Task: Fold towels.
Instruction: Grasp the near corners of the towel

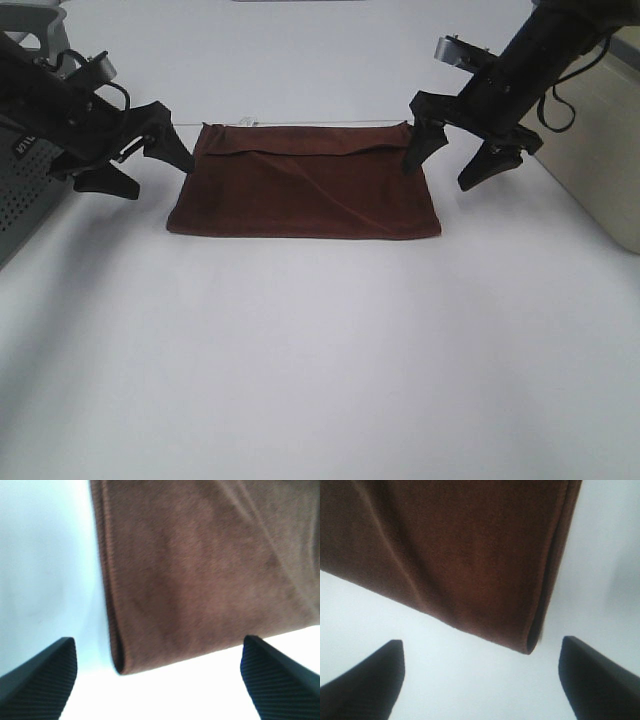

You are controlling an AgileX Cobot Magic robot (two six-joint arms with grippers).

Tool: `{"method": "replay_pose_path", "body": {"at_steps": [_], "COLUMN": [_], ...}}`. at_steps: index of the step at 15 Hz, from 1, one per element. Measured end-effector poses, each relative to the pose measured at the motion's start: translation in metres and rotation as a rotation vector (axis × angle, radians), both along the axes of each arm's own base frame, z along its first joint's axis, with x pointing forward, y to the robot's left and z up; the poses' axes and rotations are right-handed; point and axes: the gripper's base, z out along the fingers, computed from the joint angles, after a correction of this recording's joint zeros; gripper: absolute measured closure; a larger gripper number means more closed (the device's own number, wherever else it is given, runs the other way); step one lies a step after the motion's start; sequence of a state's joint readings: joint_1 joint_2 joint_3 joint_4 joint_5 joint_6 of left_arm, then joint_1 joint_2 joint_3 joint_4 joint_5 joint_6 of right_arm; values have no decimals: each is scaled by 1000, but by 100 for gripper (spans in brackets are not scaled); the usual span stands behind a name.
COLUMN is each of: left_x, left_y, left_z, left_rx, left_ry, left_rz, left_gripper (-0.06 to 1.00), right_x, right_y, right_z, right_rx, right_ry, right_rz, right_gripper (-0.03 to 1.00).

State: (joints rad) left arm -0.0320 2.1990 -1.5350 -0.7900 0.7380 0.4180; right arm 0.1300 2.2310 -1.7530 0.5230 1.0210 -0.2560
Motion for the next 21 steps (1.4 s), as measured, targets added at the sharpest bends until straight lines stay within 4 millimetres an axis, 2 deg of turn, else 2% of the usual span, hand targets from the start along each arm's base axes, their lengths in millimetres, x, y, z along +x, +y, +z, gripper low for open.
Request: {"method": "replay_pose_path", "body": {"at_steps": [3, 5, 11, 16, 19, 21], "left_x": [-4, -4, 1, 8, 11, 11], "left_y": [-1, -5, -14, -18, -28, -34], "left_z": [-3, -4, -24, -41, -45, -48], "left_rx": [14, 14, 43, 35, 29, 25], "left_ry": [22, 22, 10, 1, -3, 2], "left_rz": [-28, -30, 11, 71, 62, 47], "left_gripper": [11, 11, 11, 14, 20, 32], "right_x": [-13, -15, -8, 0, 5, 5], "right_y": [0, 0, -2, 0, 4, 7], "right_z": [-20, -23, -24, -56, -62, -66], "right_rx": [23, 22, -4, 10, 65, 110], "right_ry": [4, 12, -69, -27, -20, -6], "right_rz": [42, 51, 22, -7, -24, -39], "right_gripper": [18, 18, 18, 19, 23, 32]}}
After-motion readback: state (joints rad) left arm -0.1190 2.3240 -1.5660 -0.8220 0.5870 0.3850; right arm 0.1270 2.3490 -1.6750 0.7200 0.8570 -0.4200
